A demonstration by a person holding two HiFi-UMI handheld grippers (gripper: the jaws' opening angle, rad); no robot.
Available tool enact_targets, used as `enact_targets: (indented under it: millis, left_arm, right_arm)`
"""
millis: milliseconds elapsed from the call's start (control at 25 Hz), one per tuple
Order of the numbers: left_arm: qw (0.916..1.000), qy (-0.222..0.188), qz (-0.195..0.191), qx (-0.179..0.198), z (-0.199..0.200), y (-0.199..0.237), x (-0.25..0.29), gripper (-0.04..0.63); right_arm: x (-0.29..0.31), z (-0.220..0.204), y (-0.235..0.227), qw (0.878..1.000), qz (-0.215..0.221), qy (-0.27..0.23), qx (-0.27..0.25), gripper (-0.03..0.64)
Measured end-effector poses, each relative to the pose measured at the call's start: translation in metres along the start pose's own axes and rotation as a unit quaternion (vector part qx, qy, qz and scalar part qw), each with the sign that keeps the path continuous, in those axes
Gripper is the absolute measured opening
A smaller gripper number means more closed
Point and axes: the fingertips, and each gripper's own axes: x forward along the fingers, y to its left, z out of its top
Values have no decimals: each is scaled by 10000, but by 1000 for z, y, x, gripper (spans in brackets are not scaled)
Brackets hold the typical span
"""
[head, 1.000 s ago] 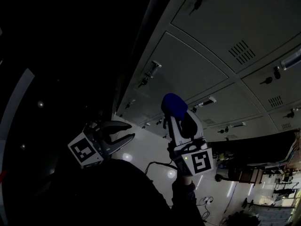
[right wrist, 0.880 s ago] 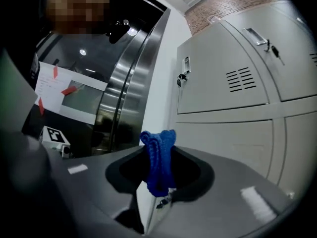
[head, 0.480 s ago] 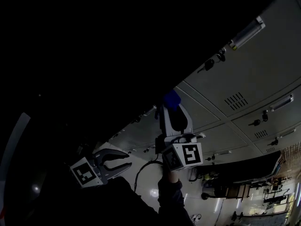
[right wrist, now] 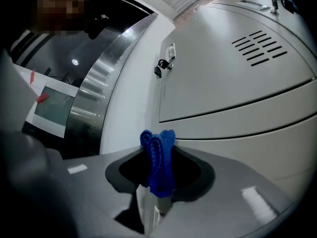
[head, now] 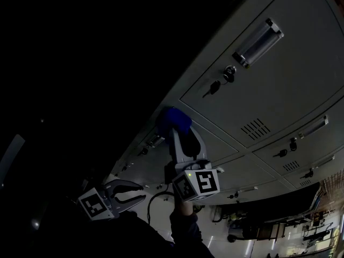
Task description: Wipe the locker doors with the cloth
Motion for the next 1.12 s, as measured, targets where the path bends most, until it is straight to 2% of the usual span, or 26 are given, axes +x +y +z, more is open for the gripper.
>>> enact_targets:
  millis: [480,1120]
  left_arm:
    - [9999,90,-21,-129,-4,-5,36,92]
    - [9985,375,-349,-169,-28,-18,84,92]
  right_arm:
    - [-51,0,-51,9998,-170,-72,105,133]
    - [-133,3,-121,9962,-857,-102,78,133]
